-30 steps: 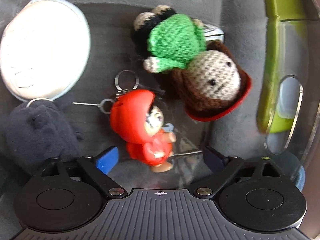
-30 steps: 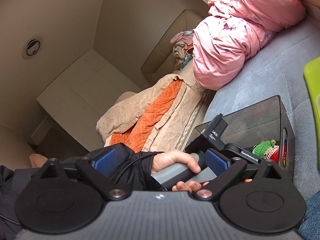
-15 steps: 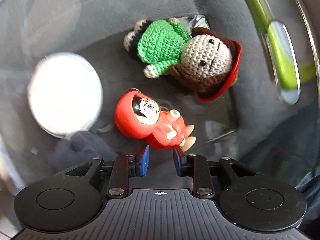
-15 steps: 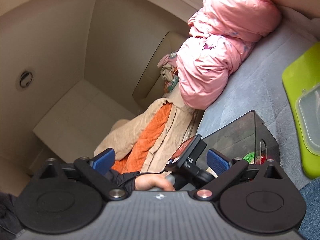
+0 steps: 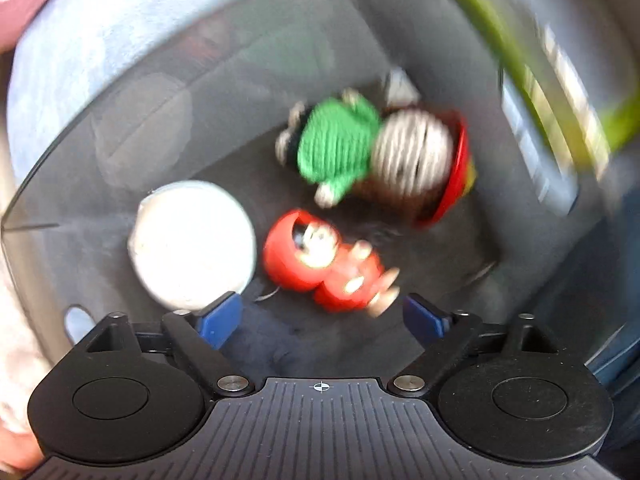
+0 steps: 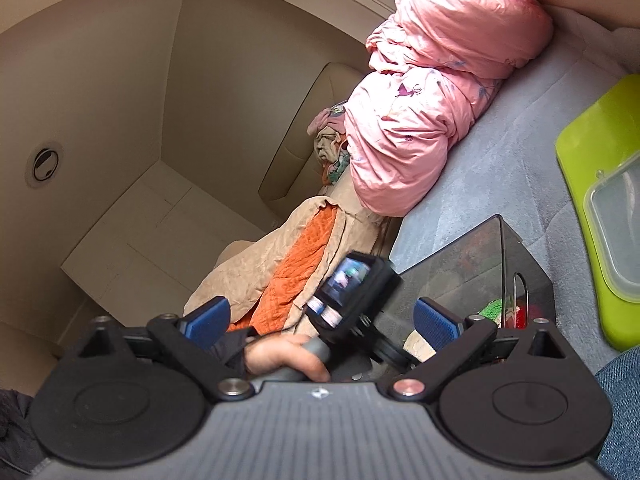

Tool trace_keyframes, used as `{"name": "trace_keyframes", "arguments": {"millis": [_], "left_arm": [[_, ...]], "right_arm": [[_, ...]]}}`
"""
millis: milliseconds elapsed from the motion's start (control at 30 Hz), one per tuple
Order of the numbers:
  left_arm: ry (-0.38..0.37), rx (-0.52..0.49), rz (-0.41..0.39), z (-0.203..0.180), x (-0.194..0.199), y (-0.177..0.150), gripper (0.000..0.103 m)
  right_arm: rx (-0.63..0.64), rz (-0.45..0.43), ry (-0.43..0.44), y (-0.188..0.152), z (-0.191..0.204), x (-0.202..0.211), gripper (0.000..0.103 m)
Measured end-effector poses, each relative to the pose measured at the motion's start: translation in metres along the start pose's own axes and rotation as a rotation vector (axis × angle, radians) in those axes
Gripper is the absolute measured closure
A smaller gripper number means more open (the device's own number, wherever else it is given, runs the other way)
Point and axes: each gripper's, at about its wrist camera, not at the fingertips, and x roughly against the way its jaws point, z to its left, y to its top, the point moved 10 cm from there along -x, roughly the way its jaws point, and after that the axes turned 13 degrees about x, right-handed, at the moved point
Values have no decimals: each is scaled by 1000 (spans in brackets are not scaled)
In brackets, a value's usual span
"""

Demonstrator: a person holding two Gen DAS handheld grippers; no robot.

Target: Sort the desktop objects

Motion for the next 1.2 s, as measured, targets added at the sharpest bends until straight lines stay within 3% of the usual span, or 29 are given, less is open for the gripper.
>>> {"name": "trace_keyframes", "arguments": {"millis": [167,200,400,467,500,533,633,667,767,900,1033,1100,1200], "left_arm": [[-431,467,127,-8,-25,19,9],[-477,540,144,-8,-36,27,9],[-537,775,103,-4,-73,41,8],[-548,799,83,-5,-75,45,11],[-543,785,71,-7,-72,47,19],[-539,755,58,-10,-66,50,35],[-447,684,4,-9,-47,53,36],[-464,704,-6,-7,-43,53,36],[-649,888,29,2,-47,50,36],[-812,1066,79,13,-64,44,36],[-998,1189,178,13,-78,37,27],[-990,1150,216,11,-63,35,6],[-862,929,195,15,-30,39,4]], "right_arm": [[-8,-2,-3,0,-1,-4,4],[-6,-1,-4,0,-1,-4,4],[-5,10,-12,-4,-1,-6,4],[-6,16,-22,-6,-2,-7,4],[-6,16,-25,-6,-2,-7,4],[-8,16,-27,-6,-2,-6,4],[-12,10,-30,-5,-3,-4,4],[-14,6,-30,-5,-4,-4,4],[-27,1,-25,-4,-5,-3,3],[-23,13,-24,-6,-4,-6,3],[-20,18,-21,-7,-4,-7,3],[-21,24,-23,-7,-4,-7,3],[-24,21,-23,-7,-5,-6,3]]}}
